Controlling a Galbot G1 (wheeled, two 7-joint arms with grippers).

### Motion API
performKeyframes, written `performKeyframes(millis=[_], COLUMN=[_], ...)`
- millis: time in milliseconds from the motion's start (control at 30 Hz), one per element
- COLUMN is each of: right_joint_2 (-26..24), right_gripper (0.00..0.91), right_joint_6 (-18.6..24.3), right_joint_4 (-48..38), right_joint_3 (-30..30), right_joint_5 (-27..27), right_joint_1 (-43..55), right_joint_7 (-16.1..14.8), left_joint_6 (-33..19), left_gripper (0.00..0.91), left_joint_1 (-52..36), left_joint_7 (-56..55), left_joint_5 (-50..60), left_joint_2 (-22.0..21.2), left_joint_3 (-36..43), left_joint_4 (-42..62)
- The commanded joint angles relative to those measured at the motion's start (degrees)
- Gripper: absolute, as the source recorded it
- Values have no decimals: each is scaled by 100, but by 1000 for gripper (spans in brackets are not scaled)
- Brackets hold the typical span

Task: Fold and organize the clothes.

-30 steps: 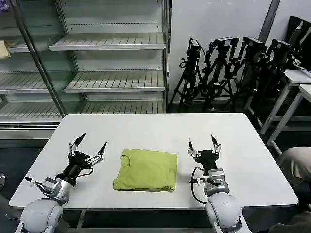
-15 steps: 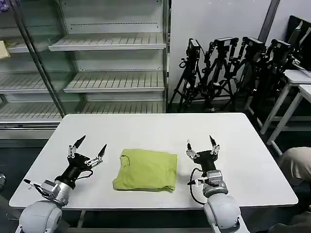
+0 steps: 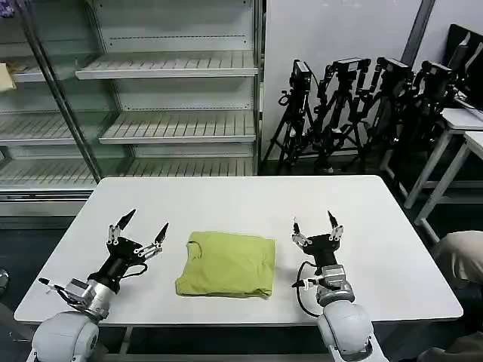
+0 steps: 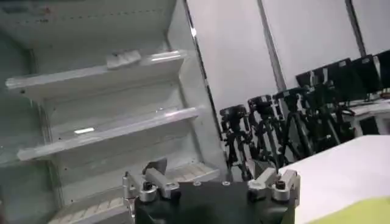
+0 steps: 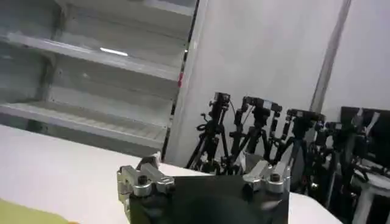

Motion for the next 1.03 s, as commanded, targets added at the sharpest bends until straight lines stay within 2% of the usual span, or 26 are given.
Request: performKeyframes(millis=[33,200,400,1033], right_joint_2=[-76,-37,-4,-201], right_gripper=[907,907,907,907], right_joint_6=[37,278,262,428], right_joint_4=[18,-133,-80,-178], right_joint_3=[124,235,205,537], right_joint_5=[54,-200,-206,-114], right_joint_1=[-49,-44,-85,13], right_joint_7=[-4,-35,-38,-129], left_joint_6=[104,224,314,79], left_gripper=[907,907,907,907], left_joint_1=[-51,-65,-106,-304], left_joint_7=[-5,-166,-298,-601], left_joint_5=[51,85,105,260], left_joint_2=[-130,-123,-38,136], left_joint_3=[122,156,168,294], left_joint_4=[-60,-55,-51,82])
